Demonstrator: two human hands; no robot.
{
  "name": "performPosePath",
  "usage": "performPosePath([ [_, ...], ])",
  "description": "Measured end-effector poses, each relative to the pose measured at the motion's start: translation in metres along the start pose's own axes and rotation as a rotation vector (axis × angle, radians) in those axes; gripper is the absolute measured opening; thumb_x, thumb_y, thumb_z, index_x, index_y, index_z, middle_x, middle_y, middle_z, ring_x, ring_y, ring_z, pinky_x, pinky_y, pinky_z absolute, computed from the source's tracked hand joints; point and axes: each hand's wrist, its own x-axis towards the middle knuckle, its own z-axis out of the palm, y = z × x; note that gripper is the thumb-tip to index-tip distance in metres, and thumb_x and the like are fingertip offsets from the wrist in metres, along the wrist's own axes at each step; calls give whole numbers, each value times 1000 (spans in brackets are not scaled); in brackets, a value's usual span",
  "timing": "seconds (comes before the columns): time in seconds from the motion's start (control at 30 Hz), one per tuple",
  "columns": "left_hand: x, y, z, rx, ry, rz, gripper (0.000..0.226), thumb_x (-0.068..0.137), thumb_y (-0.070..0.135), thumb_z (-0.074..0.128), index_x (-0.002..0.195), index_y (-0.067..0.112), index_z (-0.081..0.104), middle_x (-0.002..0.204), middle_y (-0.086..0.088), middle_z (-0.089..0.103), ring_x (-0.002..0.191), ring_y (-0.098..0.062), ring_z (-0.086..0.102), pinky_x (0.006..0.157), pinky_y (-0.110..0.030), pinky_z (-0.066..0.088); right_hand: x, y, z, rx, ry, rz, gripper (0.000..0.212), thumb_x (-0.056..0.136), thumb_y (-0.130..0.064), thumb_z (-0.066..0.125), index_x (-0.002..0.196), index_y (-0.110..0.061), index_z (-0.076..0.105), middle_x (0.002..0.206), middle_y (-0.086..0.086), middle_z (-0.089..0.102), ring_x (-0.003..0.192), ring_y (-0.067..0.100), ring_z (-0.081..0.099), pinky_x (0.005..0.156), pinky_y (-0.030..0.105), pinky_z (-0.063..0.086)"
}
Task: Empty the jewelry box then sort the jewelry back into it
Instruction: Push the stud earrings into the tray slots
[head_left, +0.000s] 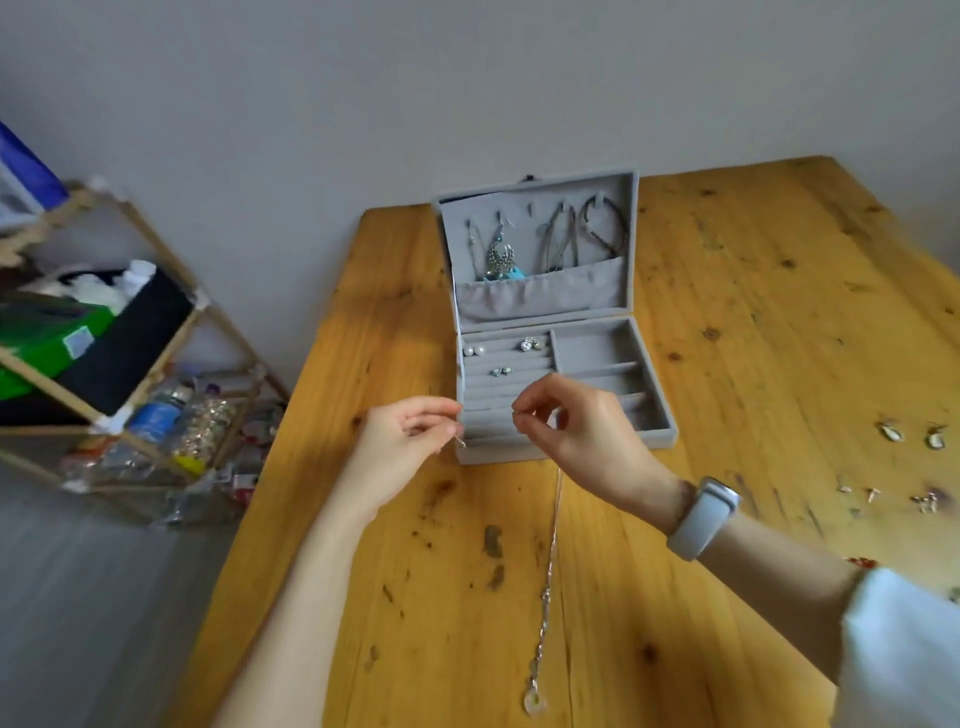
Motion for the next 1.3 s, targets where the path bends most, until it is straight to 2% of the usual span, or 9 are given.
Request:
performPosePath([
  [0.2,38,-17,15,146,84,4,17,82,7,64,79,24,68,82,7,68,83,-7,63,77,-18,48,16,17,11,22,-10,97,16,84,-6,61,95,-14,68,79,-11,61,69,-9,56,67,0,39],
  [0.33,48,-13,20,284,173,40,11,82,13,65,83,21,72,73,3,68,70,-7,59,61,-11,41,19,22,11,34,-40,138,11,83,-7,63,86,-18,65,73,-13,61,67,-4,58,64,4,42],
  [0.4,51,-10,21,378,180,52,11,83,16,64,85,23,72,75,1,66,64,-16,50,52,-21,35,21,25,10,28,-46,149,9,84,-9,62,88,-15,66,74,-8,63,70,3,59,66,9,45],
  [0.5,55,-9,19,482,142,91,12,84,17,63,89,22,72,85,4,55,70,-5,45,62,-20,32,23,26,9,17,-29,150,8,84,-10,62,91,-12,67,78,-1,65,71,10,60,66,12,44],
  [0.6,56,-6,16,595,110,91,13,86,20,61,93,23,71,97,6,53,88,-12,49,75,-24,38,23,26,8,14,-24,152,8,85,-10,61,90,-13,67,75,-3,62,67,9,57,63,10,44],
  [0.9,57,7,8,610,-105,34,8,81,22,67,83,28,72,77,18,52,83,-10,50,74,-25,39,22,29,3,19,-10,173,9,84,-10,61,90,-13,67,75,-4,63,70,9,59,66,12,45],
  [1.07,62,9,13,726,-103,-5,22,81,19,66,66,35,63,72,23,49,87,-16,55,83,-34,48,22,30,1,-11,-41,171,15,86,-6,56,94,-10,68,76,-1,65,73,11,63,66,11,46],
  [1.2,64,8,17,725,-84,20,12,83,20,64,79,31,69,74,18,49,88,-16,53,78,-30,45,26,30,0,-33,-96,184,18,85,-6,54,90,-15,68,64,-10,60,59,-1,55,57,7,41],
  [1.3,63,8,19,770,-52,46,10,84,22,64,85,28,70,82,10,51,88,-16,52,73,-27,40,29,30,-1,-23,-113,197,16,84,-6,55,91,-15,67,65,-12,59,60,-1,56,61,10,43],
])
